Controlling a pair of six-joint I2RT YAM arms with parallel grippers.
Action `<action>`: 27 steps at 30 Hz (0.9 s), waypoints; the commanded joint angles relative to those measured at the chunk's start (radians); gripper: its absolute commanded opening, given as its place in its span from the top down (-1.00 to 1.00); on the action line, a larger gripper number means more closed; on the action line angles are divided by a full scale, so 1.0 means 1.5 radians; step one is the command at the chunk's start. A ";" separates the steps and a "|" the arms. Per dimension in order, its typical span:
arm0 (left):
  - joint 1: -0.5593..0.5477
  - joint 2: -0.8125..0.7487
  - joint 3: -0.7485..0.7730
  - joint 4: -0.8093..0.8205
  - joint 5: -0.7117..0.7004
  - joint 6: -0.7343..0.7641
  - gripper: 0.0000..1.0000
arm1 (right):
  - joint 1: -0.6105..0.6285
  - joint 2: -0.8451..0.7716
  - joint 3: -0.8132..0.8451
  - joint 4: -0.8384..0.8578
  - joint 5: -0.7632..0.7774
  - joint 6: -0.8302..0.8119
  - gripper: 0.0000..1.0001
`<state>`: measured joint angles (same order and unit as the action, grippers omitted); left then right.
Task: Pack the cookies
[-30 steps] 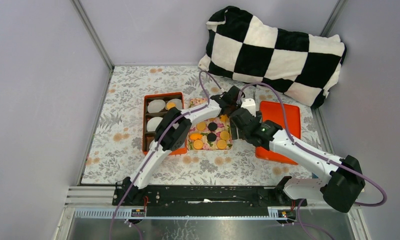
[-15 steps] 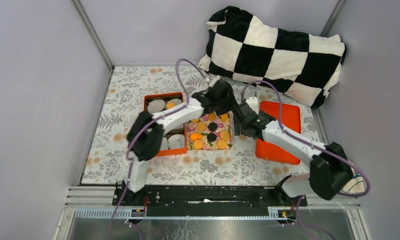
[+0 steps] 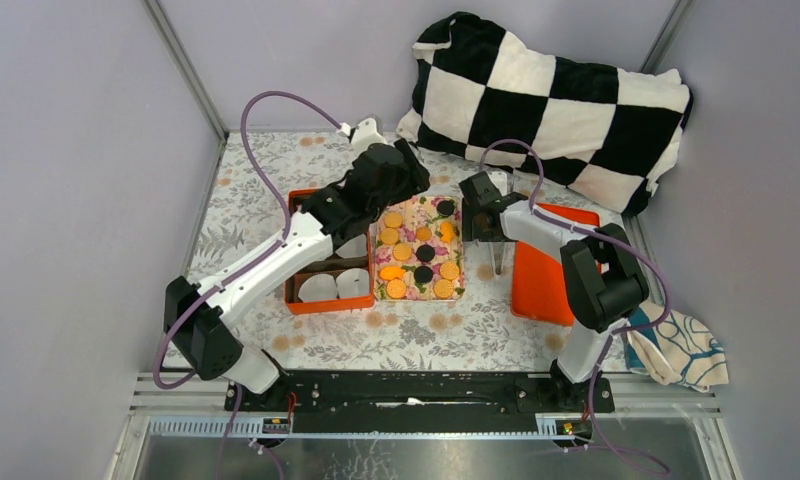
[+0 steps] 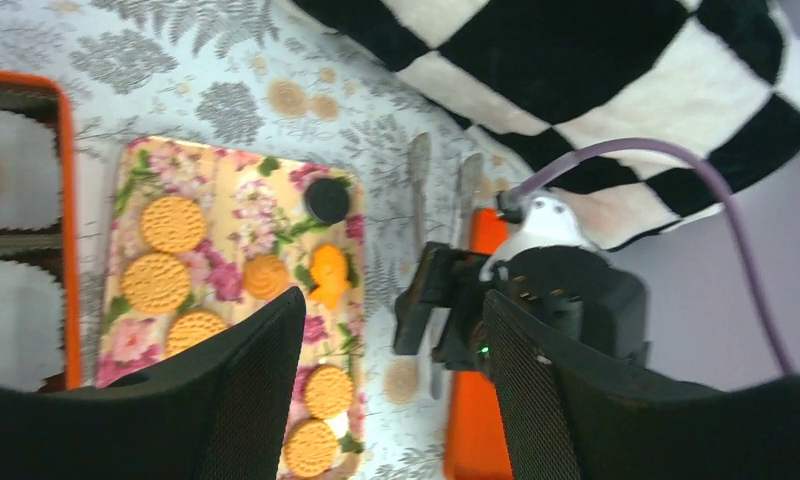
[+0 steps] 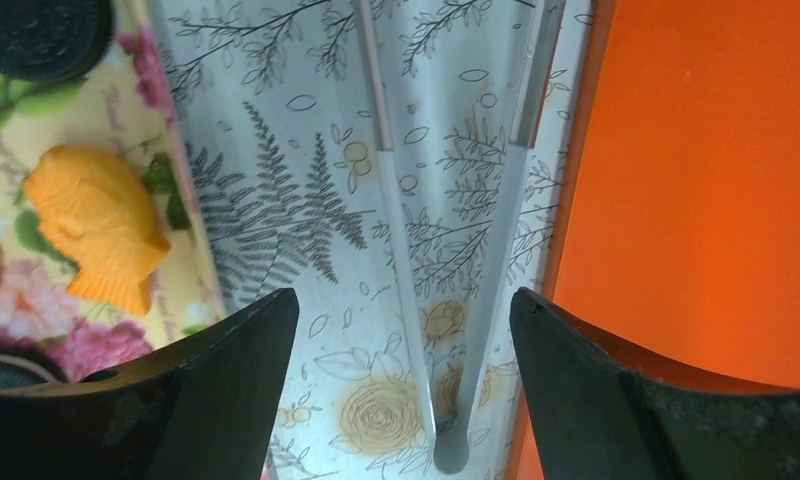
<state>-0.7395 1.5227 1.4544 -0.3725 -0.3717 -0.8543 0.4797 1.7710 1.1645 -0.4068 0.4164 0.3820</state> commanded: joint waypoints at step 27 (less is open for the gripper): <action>0.003 -0.040 -0.087 -0.027 -0.030 0.020 -0.44 | -0.040 0.101 -0.033 -0.005 -0.145 0.009 -0.07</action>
<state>-0.7387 1.4986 1.3415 -0.4141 -0.4103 -0.8196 0.4206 1.8675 1.1637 -0.3744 0.2768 0.3843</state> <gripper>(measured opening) 0.721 0.702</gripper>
